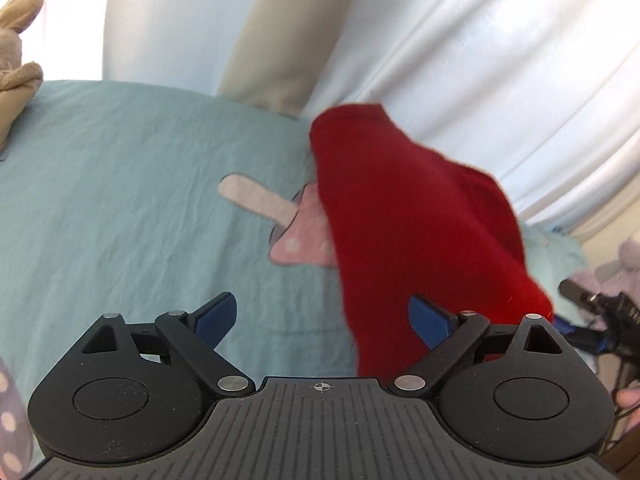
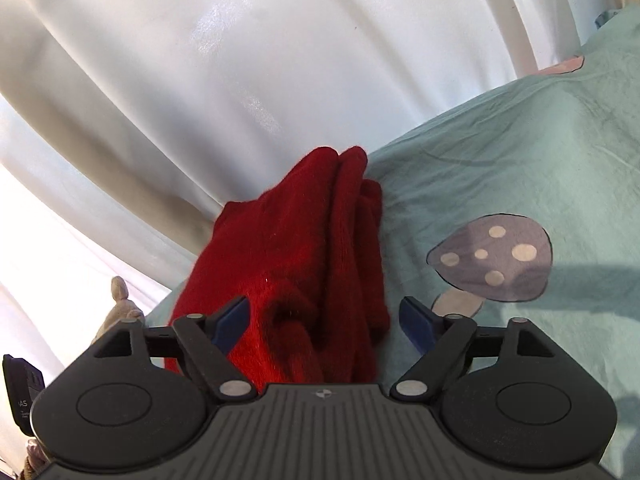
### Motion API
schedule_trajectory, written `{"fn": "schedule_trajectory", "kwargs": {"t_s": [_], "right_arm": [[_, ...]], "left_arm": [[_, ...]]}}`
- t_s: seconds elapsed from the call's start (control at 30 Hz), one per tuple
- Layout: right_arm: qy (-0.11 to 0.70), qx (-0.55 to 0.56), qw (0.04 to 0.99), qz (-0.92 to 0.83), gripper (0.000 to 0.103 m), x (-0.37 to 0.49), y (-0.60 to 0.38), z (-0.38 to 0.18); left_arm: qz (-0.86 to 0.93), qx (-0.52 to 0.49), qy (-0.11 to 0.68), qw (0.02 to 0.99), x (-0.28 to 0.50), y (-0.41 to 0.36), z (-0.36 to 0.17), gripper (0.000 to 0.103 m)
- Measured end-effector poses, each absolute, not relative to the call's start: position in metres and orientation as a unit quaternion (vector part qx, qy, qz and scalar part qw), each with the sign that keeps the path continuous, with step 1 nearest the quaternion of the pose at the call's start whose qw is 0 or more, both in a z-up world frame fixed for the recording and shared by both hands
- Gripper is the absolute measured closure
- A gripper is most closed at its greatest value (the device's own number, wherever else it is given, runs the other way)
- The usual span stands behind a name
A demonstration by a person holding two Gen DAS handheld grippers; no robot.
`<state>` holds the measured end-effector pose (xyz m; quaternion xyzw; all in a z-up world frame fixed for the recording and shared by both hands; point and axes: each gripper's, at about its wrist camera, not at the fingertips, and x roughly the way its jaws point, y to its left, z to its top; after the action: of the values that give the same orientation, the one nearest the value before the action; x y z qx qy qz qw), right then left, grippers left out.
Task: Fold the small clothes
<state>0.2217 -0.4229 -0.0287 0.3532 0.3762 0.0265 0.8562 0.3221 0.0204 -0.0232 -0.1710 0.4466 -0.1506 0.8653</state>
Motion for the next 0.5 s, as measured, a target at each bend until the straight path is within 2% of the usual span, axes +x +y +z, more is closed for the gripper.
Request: {"fn": "schedule_trajectory", "kwargs": {"t_s": [0.17,0.23,0.33,0.4,0.5], "right_arm": [[0.404,0.415,0.81,0.089,0.011,0.274,-0.443,-0.067],[0.429,0.427,0.791,0.09,0.011,0.291,-0.449,-0.085],[0.434,0.436,0.781,0.102,0.011,0.304,-0.453,-0.102],[0.43,0.444,0.779,0.108,0.013,0.309,-0.454,-0.104],[0.436,0.441,0.775,0.122,0.021,0.319,-0.447,-0.107]], "left_arm": [[-0.219,-0.286,0.481,0.799,0.377,0.018,-0.051,0.008],[-0.217,-0.307,0.491,0.786,0.392,0.014,-0.064,0.016],[-0.228,-0.333,0.486,0.775,0.402,0.011,-0.077,0.02],[-0.232,-0.35,0.488,0.765,0.408,0.008,-0.084,0.021],[-0.231,-0.35,0.491,0.763,0.417,0.001,-0.09,0.021]]}}
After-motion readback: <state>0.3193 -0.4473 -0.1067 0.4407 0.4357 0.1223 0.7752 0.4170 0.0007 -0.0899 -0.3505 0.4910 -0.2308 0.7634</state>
